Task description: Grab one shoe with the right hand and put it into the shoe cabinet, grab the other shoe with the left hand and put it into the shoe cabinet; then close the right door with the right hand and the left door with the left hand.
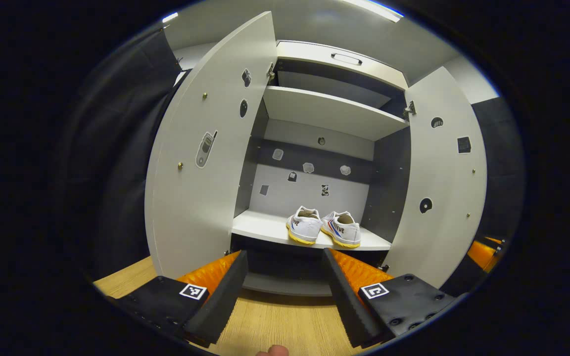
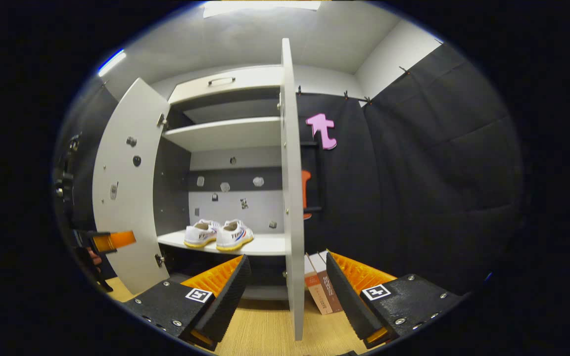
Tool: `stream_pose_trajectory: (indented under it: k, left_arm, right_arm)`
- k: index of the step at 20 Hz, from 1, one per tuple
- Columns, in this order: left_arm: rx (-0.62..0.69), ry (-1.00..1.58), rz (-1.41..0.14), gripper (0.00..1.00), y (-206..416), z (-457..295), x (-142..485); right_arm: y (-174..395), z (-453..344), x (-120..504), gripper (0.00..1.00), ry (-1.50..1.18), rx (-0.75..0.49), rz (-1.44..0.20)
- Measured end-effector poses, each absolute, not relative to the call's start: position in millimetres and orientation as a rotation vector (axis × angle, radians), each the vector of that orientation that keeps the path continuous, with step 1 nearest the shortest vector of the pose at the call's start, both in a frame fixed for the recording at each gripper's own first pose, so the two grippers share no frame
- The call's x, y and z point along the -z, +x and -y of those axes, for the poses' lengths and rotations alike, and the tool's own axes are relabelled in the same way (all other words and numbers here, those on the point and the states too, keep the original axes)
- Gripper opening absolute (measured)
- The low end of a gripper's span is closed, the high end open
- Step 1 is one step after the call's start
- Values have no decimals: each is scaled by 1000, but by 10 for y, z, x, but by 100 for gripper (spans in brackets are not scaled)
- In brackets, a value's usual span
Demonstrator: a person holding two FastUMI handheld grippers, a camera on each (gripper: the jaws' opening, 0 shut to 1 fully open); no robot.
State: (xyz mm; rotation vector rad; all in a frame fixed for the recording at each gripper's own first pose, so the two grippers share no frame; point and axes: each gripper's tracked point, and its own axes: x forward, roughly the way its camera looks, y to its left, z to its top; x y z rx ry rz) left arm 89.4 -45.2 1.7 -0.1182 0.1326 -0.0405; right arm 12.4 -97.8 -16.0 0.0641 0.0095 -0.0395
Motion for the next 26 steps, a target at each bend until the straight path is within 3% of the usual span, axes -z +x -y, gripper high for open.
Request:
stream_pose_trajectory:
  k: [3,4,5,10,12,18,19,20,26]
  left_arm:
    - [27,-60,-109,97,735,389,10]
    - [29,-42,-106,97,686,399,5]
    - [34,-32,-102,97,638,433,-7]
    - [50,-14,-72,97,556,524,-111]
    - [60,-9,-71,97,528,556,-121]
    - [57,-2,-84,96,488,543,-47]
    - [64,-7,-88,96,472,539,-34]
    - [66,-7,-90,97,460,525,-27]
    - [66,-8,-88,97,444,453,-8]
  right_arm:
    - [280,1567,-305,94,6,128,41]
    - [340,1763,-467,98,-12,158,55]
    - [446,1911,-596,94,-31,179,64]
    - [894,2135,-747,94,-48,187,44]
    - [975,2039,-723,97,-39,162,41]
    - [980,1884,-730,88,-76,154,53]
    - [974,1824,-728,95,-69,144,51]
    - [973,1758,-721,87,-56,132,47]
    - [973,1117,-686,87,-31,7,40]
